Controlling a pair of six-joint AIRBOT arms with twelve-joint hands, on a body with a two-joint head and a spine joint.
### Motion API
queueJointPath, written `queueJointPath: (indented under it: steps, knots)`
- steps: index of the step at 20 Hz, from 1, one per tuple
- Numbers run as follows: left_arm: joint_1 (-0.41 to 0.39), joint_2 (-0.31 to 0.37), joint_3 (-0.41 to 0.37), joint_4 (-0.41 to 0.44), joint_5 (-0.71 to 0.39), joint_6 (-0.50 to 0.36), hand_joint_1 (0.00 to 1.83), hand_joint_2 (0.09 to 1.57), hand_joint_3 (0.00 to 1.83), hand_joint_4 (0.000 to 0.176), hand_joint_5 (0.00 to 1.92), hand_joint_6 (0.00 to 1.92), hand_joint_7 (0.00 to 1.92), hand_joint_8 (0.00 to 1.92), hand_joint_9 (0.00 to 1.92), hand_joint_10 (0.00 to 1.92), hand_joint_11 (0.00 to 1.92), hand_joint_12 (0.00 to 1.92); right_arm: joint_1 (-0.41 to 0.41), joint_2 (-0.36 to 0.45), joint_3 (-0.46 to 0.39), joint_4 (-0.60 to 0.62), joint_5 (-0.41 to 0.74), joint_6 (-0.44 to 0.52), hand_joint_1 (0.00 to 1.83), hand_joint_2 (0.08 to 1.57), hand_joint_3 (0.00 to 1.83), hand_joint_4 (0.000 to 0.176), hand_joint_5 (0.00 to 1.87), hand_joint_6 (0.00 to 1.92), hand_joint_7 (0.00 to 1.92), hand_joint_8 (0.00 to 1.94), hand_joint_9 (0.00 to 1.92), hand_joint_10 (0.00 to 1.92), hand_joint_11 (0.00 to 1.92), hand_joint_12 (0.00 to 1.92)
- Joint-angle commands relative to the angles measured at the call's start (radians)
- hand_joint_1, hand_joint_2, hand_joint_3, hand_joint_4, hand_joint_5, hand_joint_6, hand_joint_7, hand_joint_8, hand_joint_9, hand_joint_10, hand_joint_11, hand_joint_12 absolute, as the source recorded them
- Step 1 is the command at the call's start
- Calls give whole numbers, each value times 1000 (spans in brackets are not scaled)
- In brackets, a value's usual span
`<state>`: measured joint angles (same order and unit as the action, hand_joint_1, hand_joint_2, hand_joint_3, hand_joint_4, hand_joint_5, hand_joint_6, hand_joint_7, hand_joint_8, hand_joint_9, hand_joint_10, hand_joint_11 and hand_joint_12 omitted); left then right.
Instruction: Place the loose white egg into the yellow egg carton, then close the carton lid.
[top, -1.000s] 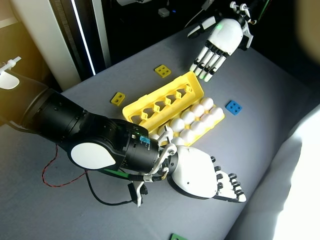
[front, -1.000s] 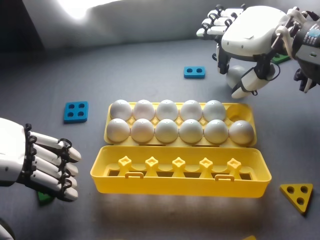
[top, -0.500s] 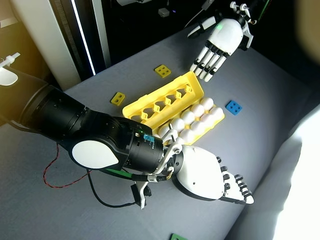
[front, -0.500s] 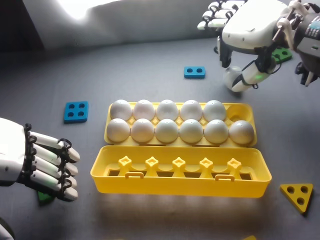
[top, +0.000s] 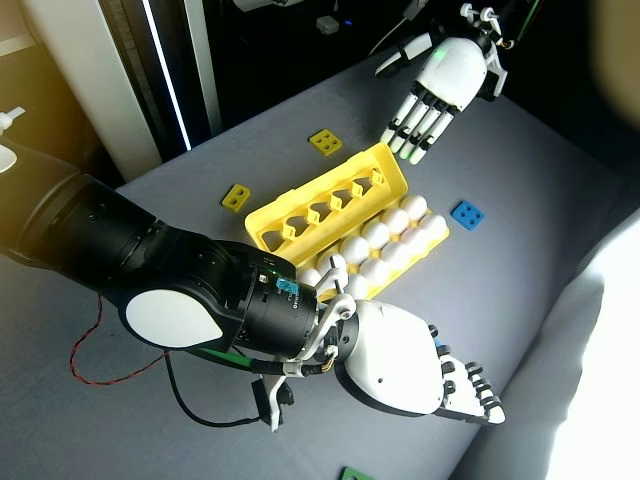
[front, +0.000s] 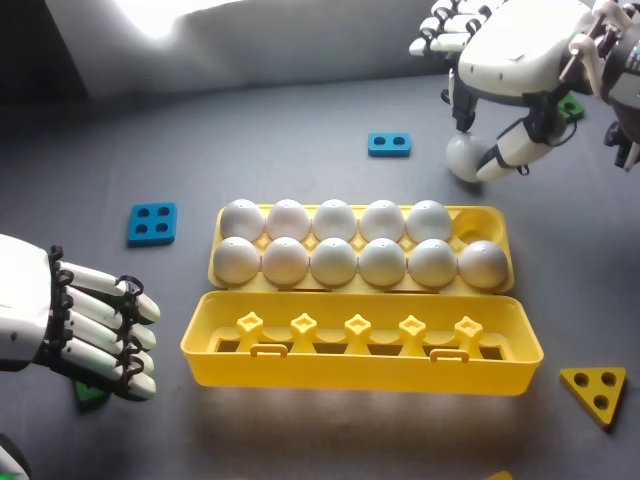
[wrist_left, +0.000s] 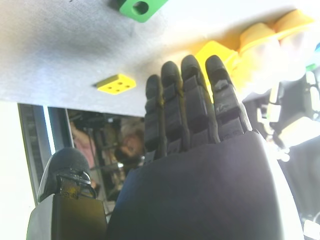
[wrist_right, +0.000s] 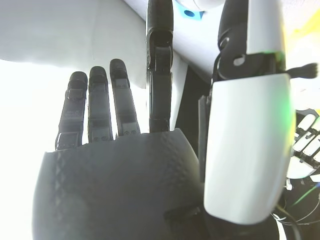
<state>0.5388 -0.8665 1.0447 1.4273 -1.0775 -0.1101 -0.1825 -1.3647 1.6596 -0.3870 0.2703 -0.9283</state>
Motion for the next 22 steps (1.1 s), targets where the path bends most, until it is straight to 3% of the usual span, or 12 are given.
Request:
queueJointPath:
  steps: [1,7,8,9,11,12,13,14,16,17,19,22]
  knots:
    - [-7,15,3,-58,-52,-3,0,1116,0,0,332,1,352,0,269,0,0,347,-1,15,6,11,86,-4,893,855,3,95,1086,0,153,4,56,3,0,0]
    - [-8,16,3,-58,-52,-3,0,1116,0,0,327,1,349,1,264,0,0,294,-11,16,6,11,86,-3,898,845,0,80,1099,5,158,3,61,3,1,0]
    - [-8,16,3,-58,-52,-3,0,1114,0,0,327,1,355,2,272,2,0,330,-16,16,5,11,86,-3,900,846,0,56,1108,8,155,2,61,3,0,0]
    - [-7,16,4,-58,-52,-3,0,1114,0,0,327,1,355,2,272,2,0,330,-20,16,5,13,86,-3,900,846,0,56,1108,8,155,2,61,3,0,0]
    - [-7,17,4,-58,-52,-3,0,1108,0,0,336,2,365,3,286,4,0,375,-27,16,5,24,86,-3,884,850,0,98,1092,1,149,0,57,1,0,0]
    - [-7,17,4,-58,-52,-3,0,1110,0,0,332,0,362,2,283,2,0,375,-31,16,5,24,86,-3,879,849,0,109,1088,0,142,0,53,0,4,2]
    - [-7,18,4,-58,-52,-3,0,1108,0,0,333,0,362,1,278,0,0,358,-33,17,5,24,86,-3,888,845,0,81,1087,0,148,3,60,2,3,2]
    - [-7,17,5,-58,-52,-3,0,1107,0,0,340,3,365,2,277,0,0,355,-35,17,5,24,86,-3,869,847,0,94,1068,1,146,1,57,1,1,1]
    - [-7,17,5,-58,-52,-3,0,1105,0,0,337,1,360,1,269,0,0,336,-36,16,5,24,86,-3,871,844,0,92,1066,2,146,0,57,1,0,1]
    - [-7,17,6,-58,-52,-3,0,1106,0,0,331,0,360,1,269,1,0,334,-36,16,5,25,87,-3,867,836,0,112,1066,1,153,2,68,3,15,9]
    - [-7,16,6,-58,-52,-3,0,1107,0,0,330,0,357,0,269,1,0,319,-36,15,5,25,87,-3,865,839,0,103,1071,3,152,1,64,1,6,5]
    - [-8,15,6,-58,-52,-3,0,1109,0,0,337,1,352,0,265,0,0,329,-36,14,4,25,89,-3,864,842,0,112,1062,1,133,0,54,0,3,7]
